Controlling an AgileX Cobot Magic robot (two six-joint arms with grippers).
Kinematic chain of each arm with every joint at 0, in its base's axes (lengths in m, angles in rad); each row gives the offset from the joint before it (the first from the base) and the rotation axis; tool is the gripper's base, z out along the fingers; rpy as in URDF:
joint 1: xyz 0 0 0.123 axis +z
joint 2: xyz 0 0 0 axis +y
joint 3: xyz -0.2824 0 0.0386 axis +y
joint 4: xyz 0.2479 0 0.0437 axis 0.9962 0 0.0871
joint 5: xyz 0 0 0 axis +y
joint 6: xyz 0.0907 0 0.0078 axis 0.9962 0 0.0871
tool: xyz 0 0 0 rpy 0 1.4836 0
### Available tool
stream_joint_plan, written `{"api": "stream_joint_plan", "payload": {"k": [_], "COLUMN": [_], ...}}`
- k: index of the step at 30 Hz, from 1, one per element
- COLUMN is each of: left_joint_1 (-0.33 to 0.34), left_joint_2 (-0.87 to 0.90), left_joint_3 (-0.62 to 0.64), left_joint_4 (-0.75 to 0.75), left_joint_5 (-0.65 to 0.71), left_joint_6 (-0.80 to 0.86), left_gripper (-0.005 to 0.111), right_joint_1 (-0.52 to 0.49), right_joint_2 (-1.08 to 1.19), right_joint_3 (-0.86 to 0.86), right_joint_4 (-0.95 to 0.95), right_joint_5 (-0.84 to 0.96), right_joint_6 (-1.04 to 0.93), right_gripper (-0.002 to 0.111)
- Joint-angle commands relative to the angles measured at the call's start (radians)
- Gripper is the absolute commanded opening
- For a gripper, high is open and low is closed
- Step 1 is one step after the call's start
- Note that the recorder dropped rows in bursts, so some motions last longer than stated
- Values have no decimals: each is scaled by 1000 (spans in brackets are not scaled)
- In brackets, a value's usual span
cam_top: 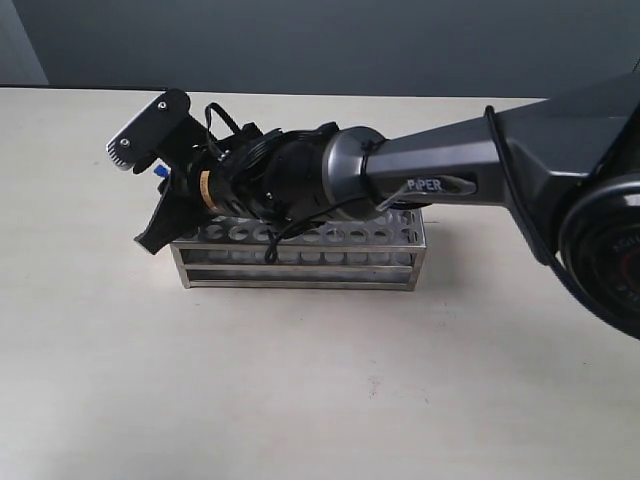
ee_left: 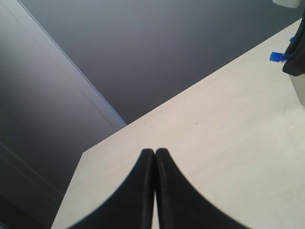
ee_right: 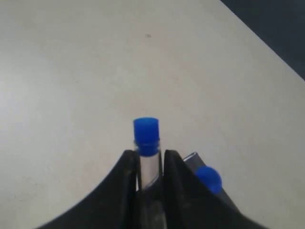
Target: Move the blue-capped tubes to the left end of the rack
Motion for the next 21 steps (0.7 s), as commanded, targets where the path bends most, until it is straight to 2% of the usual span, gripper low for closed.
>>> {"api": "stream_joint_plan", "payload": {"k": [1, 14, 21], "left_joint_1": [-2, -2, -2], "left_joint_2": [3, 3, 3], "left_joint_3": [-5, -5, -5], "left_joint_4": [-1, -1, -1], "left_joint_5": [-1, -1, -1], "left_joint_6": [-5, -5, -5], "left_gripper": [1, 1, 1], "right_joint_1": [16, 16, 16], "right_joint_2": [-36, -83, -83], "right_joint_3": [7, 7, 7], "right_joint_4": [3, 3, 3], "right_joint_5": [-13, 63, -12], "right_joint_6": [7, 7, -1], "right_gripper": [-1, -1, -1]}}
